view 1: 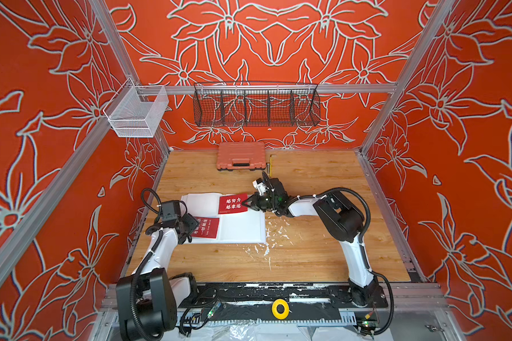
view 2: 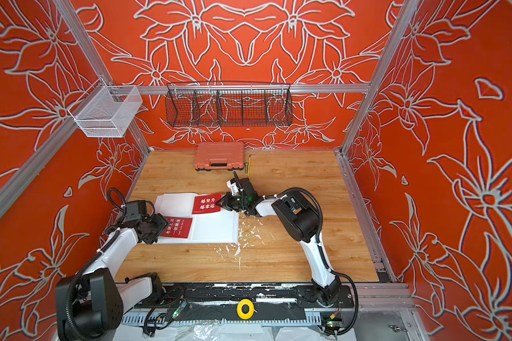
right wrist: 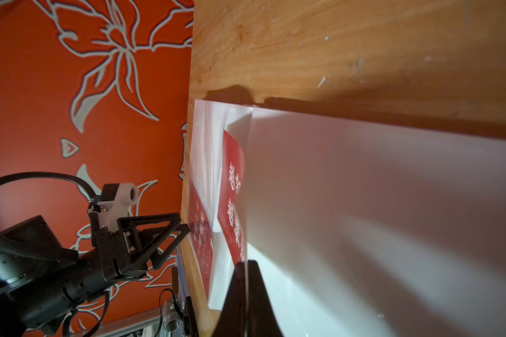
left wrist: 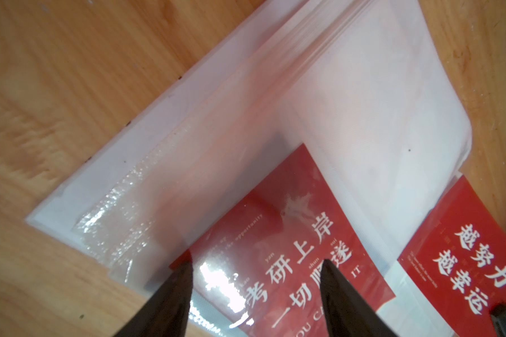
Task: Place the photos into the photo albums
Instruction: Insert the photo into the photo album.
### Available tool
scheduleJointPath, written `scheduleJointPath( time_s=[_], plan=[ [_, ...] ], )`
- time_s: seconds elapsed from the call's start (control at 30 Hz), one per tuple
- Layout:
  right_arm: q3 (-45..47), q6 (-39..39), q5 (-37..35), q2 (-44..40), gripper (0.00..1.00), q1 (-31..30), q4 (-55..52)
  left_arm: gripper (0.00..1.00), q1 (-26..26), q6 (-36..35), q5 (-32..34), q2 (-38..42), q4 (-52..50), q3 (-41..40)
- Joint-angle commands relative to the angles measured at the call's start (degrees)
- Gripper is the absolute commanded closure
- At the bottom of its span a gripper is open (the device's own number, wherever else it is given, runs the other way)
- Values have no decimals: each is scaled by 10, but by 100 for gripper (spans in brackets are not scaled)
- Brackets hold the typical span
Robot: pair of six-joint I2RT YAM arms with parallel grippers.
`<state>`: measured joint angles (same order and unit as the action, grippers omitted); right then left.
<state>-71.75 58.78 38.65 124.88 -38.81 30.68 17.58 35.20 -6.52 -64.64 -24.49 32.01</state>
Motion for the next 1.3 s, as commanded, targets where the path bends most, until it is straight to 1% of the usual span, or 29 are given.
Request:
scheduleJointPath(
  time_s=[0.0,0.13,0.33,0.57,0.67,1.0,1.07,1.17,1.27],
  plan=[
    [-19,23,8,25,98,0,31,33,2,0,-2,-1,-4,1],
    [-30,37,19,35,98,-6,43,33,2,0,0,-1,-4,2],
    [-33,47,12,45,98,-11,55,33,2,2,1,-5,-2,1],
    [-78,82,8,95,96,-22,88,33,2,3,-3,-11,2,-2],
    [-105,81,0,104,96,-30,73,33,2,2,-3,-10,3,-5],
    [-218,60,-4,147,95,-68,-30,33,3,1,-9,-15,12,-14],
    [-228,59,-5,153,92,-73,-38,33,2,1,-13,-16,15,-17],
    [-231,57,-7,155,83,-77,-47,33,2,1,-15,-15,16,-19],
    [-220,35,-15,140,74,-76,-75,32,2,1,-17,-14,19,-20]
  ],
)
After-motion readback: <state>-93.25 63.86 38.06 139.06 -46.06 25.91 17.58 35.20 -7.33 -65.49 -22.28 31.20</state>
